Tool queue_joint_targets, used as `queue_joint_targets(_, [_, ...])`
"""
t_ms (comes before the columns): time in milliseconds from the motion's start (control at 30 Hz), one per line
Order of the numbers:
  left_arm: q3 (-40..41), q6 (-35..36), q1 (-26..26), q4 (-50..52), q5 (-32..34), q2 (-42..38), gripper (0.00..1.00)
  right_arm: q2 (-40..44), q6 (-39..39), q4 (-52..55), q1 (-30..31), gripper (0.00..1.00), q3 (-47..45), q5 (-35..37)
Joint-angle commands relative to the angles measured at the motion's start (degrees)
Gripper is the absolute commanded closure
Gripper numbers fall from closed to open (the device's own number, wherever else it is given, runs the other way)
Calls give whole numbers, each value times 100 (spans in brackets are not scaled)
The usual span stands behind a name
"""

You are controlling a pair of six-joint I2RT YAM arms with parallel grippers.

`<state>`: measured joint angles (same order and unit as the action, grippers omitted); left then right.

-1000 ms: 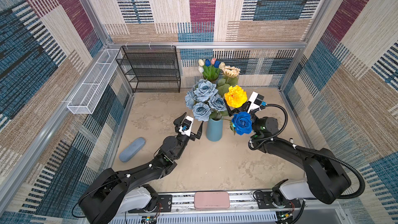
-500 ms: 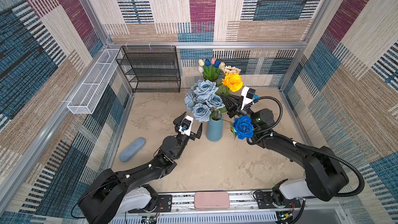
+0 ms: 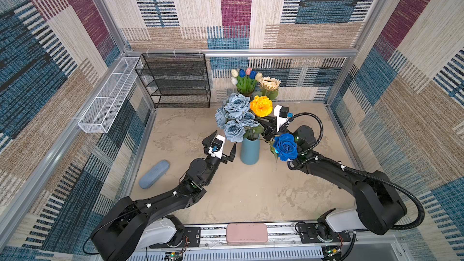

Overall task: Arrange flowers in a vase
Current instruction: Place the flower in the vase.

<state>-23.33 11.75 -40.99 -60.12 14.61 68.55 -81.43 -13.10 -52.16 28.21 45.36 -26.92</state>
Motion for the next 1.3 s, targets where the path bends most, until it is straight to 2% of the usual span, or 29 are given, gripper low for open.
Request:
queue_joint_targets(0, [35,-191,2,-156,29,-5,4,123,206,156,-4,51,19,72])
queue_joint_targets(233, [23,-156,4,-149,60,-4,4,533,432,590,-4,37,169,210])
queue_joint_targets(600, [-4,-101,4,-97,87,-10,4,1300,1113,1883,-8,25,242,321])
queue_joint_targets(767, [-5,-100,12,-40,182,-31,4,1789,856,2002,-83,17,14,804])
queue_joint_targets(933, [30,-165,72,147,201,-108,4,2182,493,2356,-478,8,31,742])
queue_joint_targets(1200, [87,-215,127,238,227,-225,4,2025,-542,3333,-1528,5,269,1006])
queue_joint_targets(1267, [106,-221,126,331,231,-320,4,2021,-549,3231,-1708,6,27,858])
